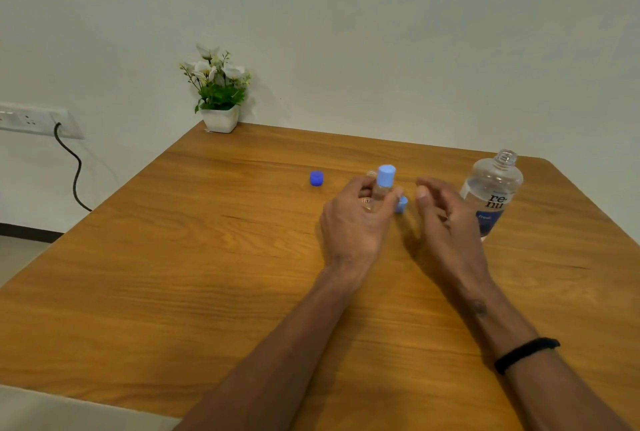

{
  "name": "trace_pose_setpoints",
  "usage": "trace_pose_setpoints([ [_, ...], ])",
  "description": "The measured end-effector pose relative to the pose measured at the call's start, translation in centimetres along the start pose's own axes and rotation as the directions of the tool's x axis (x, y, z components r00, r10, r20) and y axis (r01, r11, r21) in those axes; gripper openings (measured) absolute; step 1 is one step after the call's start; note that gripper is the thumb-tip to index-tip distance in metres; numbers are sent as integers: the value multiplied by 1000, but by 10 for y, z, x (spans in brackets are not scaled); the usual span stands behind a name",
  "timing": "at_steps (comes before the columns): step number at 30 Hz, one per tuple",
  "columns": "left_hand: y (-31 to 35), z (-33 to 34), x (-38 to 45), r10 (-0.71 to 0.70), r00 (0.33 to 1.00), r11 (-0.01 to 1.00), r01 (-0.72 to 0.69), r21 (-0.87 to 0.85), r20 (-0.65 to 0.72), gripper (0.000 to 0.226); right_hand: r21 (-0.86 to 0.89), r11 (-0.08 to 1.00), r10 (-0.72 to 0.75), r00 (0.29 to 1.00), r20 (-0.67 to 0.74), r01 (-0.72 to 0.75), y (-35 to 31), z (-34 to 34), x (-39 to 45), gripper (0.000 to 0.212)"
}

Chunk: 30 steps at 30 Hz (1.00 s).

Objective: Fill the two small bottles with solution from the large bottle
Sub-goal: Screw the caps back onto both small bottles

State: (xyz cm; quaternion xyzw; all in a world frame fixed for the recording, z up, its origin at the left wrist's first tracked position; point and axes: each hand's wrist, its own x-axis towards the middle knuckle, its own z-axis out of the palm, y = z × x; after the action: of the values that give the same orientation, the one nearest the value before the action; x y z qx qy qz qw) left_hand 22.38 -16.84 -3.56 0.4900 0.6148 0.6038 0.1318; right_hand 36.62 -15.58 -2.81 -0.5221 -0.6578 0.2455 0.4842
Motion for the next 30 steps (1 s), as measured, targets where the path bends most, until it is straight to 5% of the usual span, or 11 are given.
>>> trace_pose_setpoints([
  [4, -3, -14, 16, -67, 987, 998, 65, -19, -149, 38, -274, 955, -74, 987, 146, 112, 16, 13, 4, 49],
  [7, -16, -22, 27, -100, 986, 993, 108, 54, -136, 42, -418, 899, -35, 973, 230, 131, 24, 23, 14, 61],
  [15, -35, -29, 38, -203, 976, 971, 211, 111, -76, 50, -462, 878, -59, 987, 150, 123, 26, 35, 32, 35],
  [20, -29, -32, 36, -212, 972, 964, 225, 140, -99, 65, -234, 970, -83, 996, -34, 73, 10, 22, 25, 17],
  [24, -11, -29, 26, 27, 980, 992, -2, 130, -197, 41, -63, 996, -67, 989, -130, 59, 1, 20, 22, 16],
  [27, 0, -21, 14, 174, 979, 980, -163, 113, -102, 26, 62, 998, -19, 990, -137, 28, 0, 20, 24, 20],
  [30, 3, -9, 2, 114, 993, 970, -115, 213, 15, 35, 363, 929, 118, 987, -105, -73, -1, 19, 26, 22],
])
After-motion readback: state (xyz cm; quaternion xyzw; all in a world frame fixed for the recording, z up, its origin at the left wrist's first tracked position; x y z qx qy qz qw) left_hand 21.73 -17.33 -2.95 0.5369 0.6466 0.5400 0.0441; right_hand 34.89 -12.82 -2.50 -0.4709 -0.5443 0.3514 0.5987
